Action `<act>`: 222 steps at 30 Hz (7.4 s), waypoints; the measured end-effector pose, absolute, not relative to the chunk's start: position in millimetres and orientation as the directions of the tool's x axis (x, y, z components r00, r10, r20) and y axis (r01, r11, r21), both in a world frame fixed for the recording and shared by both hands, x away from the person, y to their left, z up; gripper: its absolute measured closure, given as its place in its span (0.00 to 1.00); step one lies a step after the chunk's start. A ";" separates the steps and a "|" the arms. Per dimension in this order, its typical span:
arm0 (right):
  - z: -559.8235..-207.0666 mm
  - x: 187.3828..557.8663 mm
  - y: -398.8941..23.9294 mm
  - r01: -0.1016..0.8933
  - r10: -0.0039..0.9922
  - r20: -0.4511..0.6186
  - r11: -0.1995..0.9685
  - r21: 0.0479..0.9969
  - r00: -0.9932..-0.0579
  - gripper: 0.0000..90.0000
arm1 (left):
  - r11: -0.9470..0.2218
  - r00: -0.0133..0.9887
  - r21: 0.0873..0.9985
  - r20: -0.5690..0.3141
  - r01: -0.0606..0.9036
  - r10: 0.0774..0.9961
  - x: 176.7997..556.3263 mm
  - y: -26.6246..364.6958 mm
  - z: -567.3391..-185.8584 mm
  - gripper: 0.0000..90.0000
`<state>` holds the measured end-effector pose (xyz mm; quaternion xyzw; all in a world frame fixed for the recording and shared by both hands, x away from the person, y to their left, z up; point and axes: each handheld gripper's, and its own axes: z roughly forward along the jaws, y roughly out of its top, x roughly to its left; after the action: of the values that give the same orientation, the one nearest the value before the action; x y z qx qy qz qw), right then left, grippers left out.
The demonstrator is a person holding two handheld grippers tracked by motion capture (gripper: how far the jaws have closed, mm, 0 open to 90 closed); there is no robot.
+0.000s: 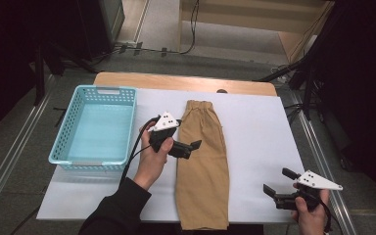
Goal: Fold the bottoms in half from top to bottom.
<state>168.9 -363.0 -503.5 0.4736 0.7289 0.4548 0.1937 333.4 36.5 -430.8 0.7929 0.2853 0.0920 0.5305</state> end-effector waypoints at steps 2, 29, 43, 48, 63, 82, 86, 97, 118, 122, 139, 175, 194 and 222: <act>-503.6 168.9 -363.1 0.515 0.867 0.149 0.137 0.846 -0.475 0.00 | -0.273 0.804 0.889 -0.154 0.366 0.575 338.8 33.1 -430.9 0.08; -506.3 170.5 -359.6 0.515 0.865 0.147 0.142 0.845 -0.479 0.00 | -0.285 0.721 0.824 -0.198 0.489 0.664 409.5 6.6 -460.5 0.26; -506.4 172.4 -354.5 0.516 0.862 0.140 0.155 0.842 -0.488 0.00 | -0.266 0.661 0.790 -0.221 0.552 0.717 442.6 8.3 -476.3 0.32; -506.3 173.9 -352.3 0.514 0.859 0.135 0.164 0.842 -0.494 0.00 | -0.258 0.634 0.778 -0.221 0.573 0.741 454.1 10.9 -483.5 0.34; -503.3 180.1 -341.3 0.514 0.848 0.129 0.184 0.838 -0.513 0.00 | -0.267 0.617 0.755 -0.223 0.599 0.755 470.3 14.3 -506.6 0.47; -472.3 220.8 -294.3 0.473 0.807 0.120 0.211 0.855 -0.578 0.00 | -0.294 0.625 0.733 -0.223 0.613 0.748 468.8 9.0 -514.2 0.68; -465.4 233.8 -287.9 0.471 0.809 0.118 0.210 0.857 -0.576 0.00 | -0.292 0.624 0.732 -0.227 0.616 0.747 468.8 9.5 -514.2 0.67; -453.5 267.6 -266.7 0.469 0.797 0.123 0.215 0.857 -0.591 0.00 | -0.292 0.626 0.733 -0.227 0.614 0.746 468.5 9.3 -514.4 0.67; -464.5 343.8 -230.1 0.515 0.777 0.126 0.277 0.811 -0.617 0.89 | -0.292 0.628 0.735 -0.228 0.613 0.744 468.2 9.5 -514.7 0.66; -475.2 358.7 -230.5 0.549 0.791 0.136 0.279 0.788 -0.597 0.89 | -0.292 0.628 0.734 -0.230 0.614 0.744 468.2 9.7 -514.6 0.66; -508.2 389.5 -246.1 0.660 0.848 0.185 0.231 0.715 -0.497 0.88 | -0.286 0.637 0.747 -0.230 0.600 0.736 468.4 11.7 -512.5 0.67; -515.5 444.5 -243.1 0.695 0.855 0.195 0.235 0.680 -0.481 0.57 | -0.260 0.618 0.719 -0.291 0.645 0.730 468.8 18.3 -513.4 0.66; -504.6 439.7 -241.3 0.692 0.831 0.198 0.273 0.668 -0.519 0.92 | -0.300 0.652 0.734 -0.249 0.609 0.716 465.0 17.8 -504.8 0.98; -423.9 423.2 -250.0 0.494 0.829 0.143 0.175 0.852 -0.541 0.93 | -0.239 0.706 0.873 -0.155 0.426 0.691 455.1 26.5 -415.7 0.98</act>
<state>423.2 -250.0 -423.9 0.4438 0.7451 0.4641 0.1804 455.1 26.5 -415.7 0.7761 0.3597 0.1321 0.5009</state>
